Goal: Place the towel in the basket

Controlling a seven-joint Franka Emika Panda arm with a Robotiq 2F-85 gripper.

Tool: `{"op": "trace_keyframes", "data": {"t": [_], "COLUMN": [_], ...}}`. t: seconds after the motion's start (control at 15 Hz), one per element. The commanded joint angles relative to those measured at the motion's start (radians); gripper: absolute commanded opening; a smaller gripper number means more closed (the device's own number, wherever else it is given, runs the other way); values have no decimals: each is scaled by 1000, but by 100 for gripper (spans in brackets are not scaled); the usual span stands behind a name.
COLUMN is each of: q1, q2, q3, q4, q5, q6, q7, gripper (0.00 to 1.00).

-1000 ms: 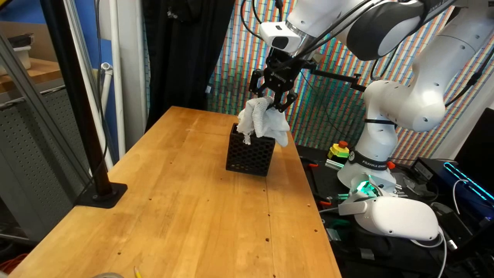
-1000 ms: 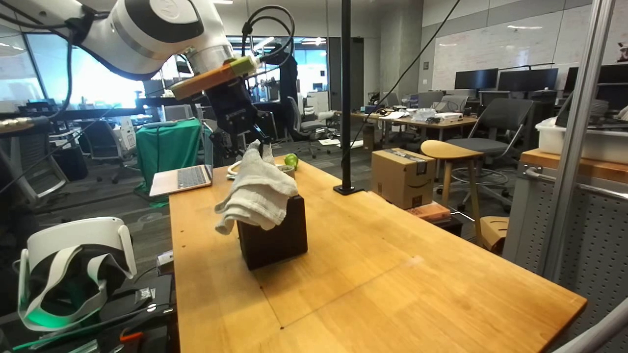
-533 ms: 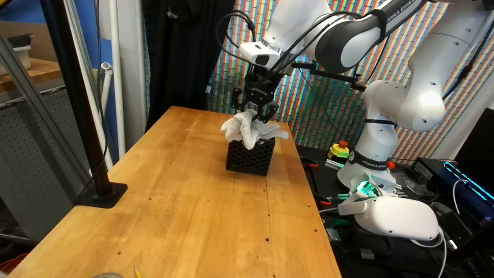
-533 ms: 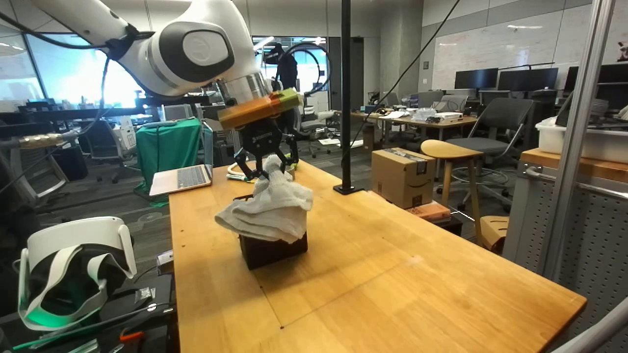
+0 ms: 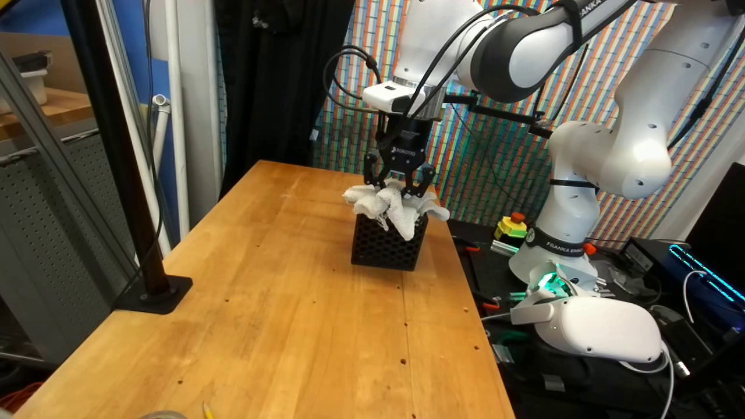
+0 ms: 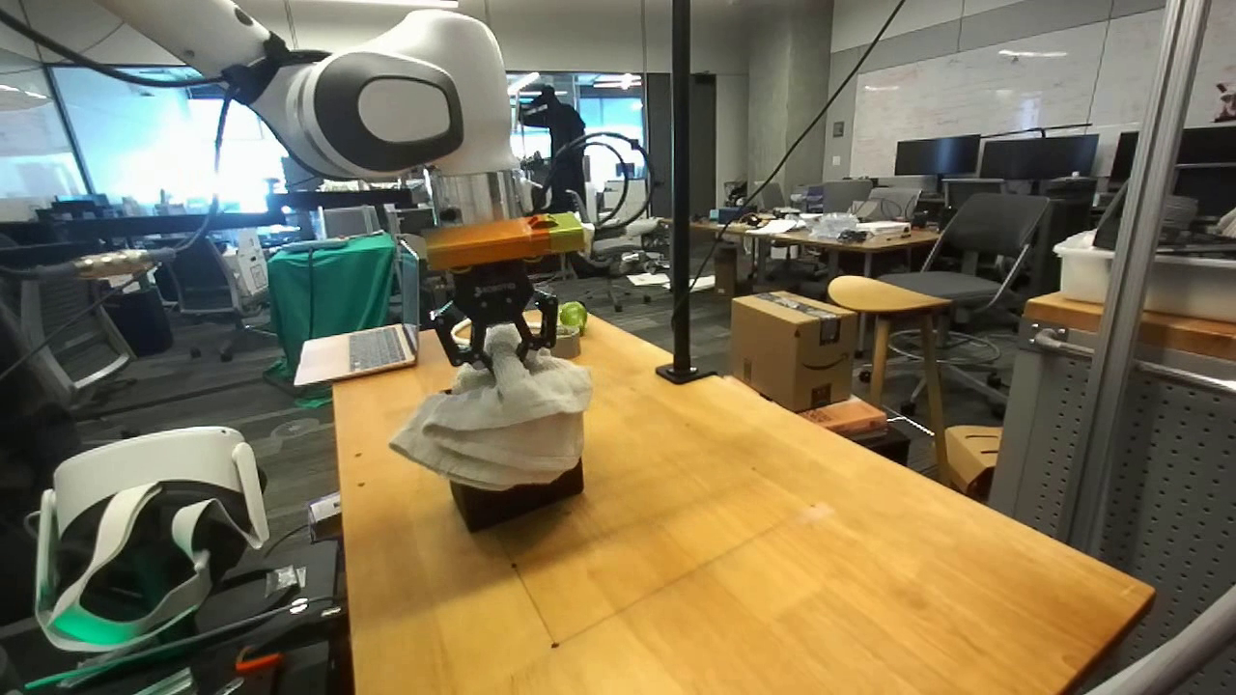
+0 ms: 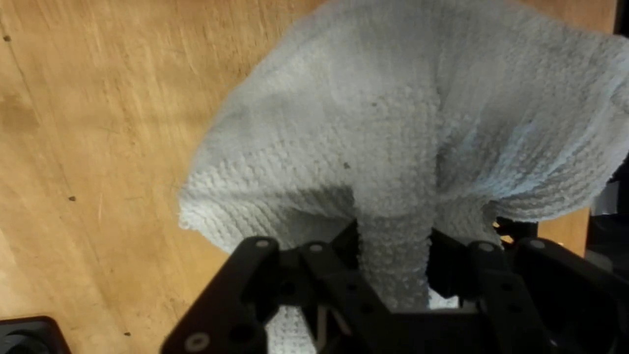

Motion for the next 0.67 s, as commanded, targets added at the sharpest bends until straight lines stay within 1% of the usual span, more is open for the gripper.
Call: {"op": "trace_keyframes", "data": {"t": [0.0,0.2,0.4,0.53,0.6], "q1": [-5,-5,-13,-20,-27], "q2": [-57,-22,38,85,121], "q3": [51,59,44,29,24], "q4": [7,19,27,30,36], "q5": [-6,6,27,37,38], "q6": [-81,-114,-138,-127,-103], "q7": [16,-11,-52,-121,-167], "gripper": [16,16,17,17,17]}}
